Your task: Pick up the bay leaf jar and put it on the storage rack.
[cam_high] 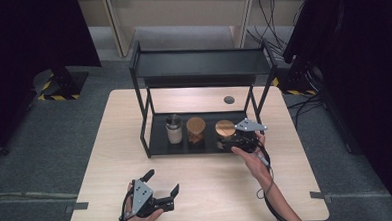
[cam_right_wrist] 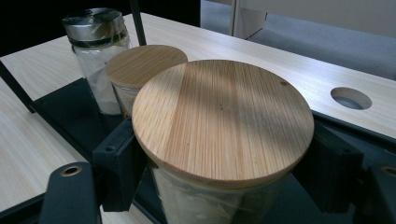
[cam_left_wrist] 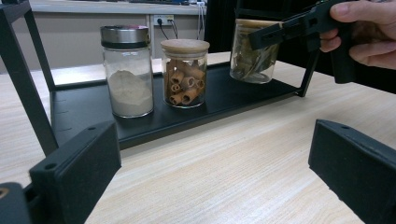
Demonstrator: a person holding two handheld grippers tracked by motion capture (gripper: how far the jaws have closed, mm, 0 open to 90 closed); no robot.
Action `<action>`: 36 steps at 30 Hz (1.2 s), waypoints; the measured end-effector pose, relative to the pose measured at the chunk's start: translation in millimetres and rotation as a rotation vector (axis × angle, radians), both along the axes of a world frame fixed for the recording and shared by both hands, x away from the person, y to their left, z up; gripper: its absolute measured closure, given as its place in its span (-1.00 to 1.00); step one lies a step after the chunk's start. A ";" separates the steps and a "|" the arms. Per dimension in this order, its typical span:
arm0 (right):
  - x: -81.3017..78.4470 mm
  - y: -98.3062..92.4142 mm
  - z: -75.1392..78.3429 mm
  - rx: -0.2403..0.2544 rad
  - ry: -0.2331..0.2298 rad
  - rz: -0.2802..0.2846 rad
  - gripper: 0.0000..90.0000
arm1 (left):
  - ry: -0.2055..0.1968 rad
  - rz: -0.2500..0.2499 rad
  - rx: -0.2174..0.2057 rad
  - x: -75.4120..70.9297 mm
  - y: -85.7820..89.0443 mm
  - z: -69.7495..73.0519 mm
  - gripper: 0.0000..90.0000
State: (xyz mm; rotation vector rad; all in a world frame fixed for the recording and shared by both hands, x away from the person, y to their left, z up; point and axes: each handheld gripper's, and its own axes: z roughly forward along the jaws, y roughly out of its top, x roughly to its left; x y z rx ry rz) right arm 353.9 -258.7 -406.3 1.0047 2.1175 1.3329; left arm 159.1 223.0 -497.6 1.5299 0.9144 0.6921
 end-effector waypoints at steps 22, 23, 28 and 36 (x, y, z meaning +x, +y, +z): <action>18.8 15.6 -12.6 -0.038 0.022 -0.040 -0.44 | -0.002 0.000 -0.001 -0.1 0.3 0.1 -0.97; 19.4 16.3 -13.2 -0.038 0.023 -0.042 -0.44 | -0.002 0.000 -0.001 -0.1 0.4 0.1 -0.97; 22.5 18.0 -16.4 -0.047 0.029 -0.048 -0.44 | -0.003 0.000 -0.002 -0.1 0.4 0.0 -0.97; 25.1 17.2 -20.4 -0.048 0.035 -0.049 -0.44 | -0.001 0.001 -0.001 0.1 0.5 0.1 -0.97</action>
